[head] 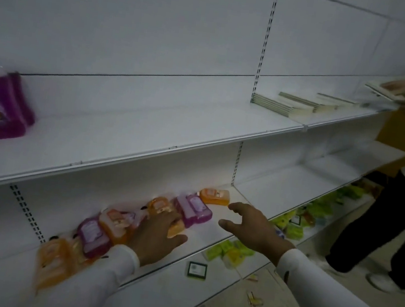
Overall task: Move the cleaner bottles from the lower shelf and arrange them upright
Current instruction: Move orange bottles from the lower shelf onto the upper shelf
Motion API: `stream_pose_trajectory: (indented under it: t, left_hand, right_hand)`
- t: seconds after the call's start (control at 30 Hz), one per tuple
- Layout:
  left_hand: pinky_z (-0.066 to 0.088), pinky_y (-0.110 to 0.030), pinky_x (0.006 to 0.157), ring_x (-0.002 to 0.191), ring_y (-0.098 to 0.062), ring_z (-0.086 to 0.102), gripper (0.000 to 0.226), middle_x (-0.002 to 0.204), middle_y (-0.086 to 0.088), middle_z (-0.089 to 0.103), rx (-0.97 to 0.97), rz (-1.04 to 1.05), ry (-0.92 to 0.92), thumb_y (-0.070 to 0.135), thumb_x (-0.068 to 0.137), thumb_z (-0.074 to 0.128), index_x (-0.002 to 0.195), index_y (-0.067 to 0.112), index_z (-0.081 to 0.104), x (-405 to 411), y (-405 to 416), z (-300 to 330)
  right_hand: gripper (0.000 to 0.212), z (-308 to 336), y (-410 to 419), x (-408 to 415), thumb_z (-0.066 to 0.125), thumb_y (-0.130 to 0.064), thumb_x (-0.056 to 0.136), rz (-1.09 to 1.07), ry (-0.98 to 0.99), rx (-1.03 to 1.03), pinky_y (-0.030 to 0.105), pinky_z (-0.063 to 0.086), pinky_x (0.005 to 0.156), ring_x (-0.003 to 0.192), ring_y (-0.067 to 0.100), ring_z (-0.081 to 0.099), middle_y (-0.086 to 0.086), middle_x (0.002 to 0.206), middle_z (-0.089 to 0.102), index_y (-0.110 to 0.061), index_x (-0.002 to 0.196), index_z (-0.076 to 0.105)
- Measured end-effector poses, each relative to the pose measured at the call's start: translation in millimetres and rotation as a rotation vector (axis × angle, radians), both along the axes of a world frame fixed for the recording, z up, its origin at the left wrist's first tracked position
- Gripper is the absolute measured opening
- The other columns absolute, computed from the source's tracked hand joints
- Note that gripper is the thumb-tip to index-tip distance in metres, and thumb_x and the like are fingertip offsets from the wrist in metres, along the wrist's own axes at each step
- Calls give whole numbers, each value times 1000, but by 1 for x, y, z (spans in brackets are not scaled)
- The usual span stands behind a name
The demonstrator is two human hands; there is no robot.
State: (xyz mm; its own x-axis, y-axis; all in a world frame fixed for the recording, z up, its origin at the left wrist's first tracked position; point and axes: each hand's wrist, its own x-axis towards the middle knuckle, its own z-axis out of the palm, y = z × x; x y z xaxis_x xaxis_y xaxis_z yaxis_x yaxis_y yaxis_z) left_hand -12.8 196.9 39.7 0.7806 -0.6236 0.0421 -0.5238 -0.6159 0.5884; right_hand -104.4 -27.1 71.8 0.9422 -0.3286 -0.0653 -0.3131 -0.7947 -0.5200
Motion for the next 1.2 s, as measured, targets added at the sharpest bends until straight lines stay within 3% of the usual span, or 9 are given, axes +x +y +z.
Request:
stream_pose_trajectory:
  t: [0.2,0.3,0.5,0.63,0.8,0.93,1.07,1.2]
  left_hand:
    - [42,-24,92,111,-9,54,41,116,11,56,-7,98,106,41,85,66,120,22,55,33,-34,-41]
    - [46,-30,97,113,-12,56,47,120,9,59,-30,132,189,45,83,66,122,22,56,61,-50,-71]
    - [43,-24,84,100,-16,57,35,106,1,61,-34,223,244,33,86,68,113,12,60,113,-86,-108]
    - [40,-20,83,104,-19,59,43,116,-4,63,-11,308,285,33,86,68,121,10,59,136,-93,-127]
    - [49,-34,87,98,-27,61,63,113,-9,64,65,417,319,50,75,57,121,7,59,150,-97,-138]
    - [48,-35,89,102,-29,61,47,117,-12,64,125,506,283,34,87,66,125,7,57,161,-107,-153]
    - [46,-34,93,107,-28,59,45,121,-11,61,149,624,282,33,89,64,125,7,55,163,-121,-169]
    - [46,-34,94,110,-27,58,46,122,-10,60,205,722,267,35,89,64,126,10,54,172,-132,-189]
  right_hand:
    - [64,-40,-43,45,62,-51,87,35,62,54,29,40,102,125,18,50,2,139,51,-19,140,46]
    - [63,-58,-64,80,61,-52,87,69,118,49,27,39,101,124,17,50,2,139,51,-20,139,46]
    - [62,-95,-96,144,60,-51,88,151,238,52,23,38,98,123,16,50,1,137,53,-20,140,46]
    - [59,-114,-118,179,60,-49,89,190,291,79,26,39,100,121,17,51,2,135,53,-20,138,47]
    - [48,-140,-131,218,64,-41,89,273,284,116,24,39,95,118,20,53,4,127,58,-17,130,55]
    - [38,-167,-139,242,66,-34,88,356,258,163,25,39,88,115,23,56,5,121,62,-16,121,62]
    - [35,-196,-156,257,65,-32,90,455,242,194,18,35,80,102,15,56,1,113,63,-16,121,63]
    - [39,-221,-184,276,64,-36,90,489,298,167,26,41,88,110,18,55,2,121,61,-16,123,60]
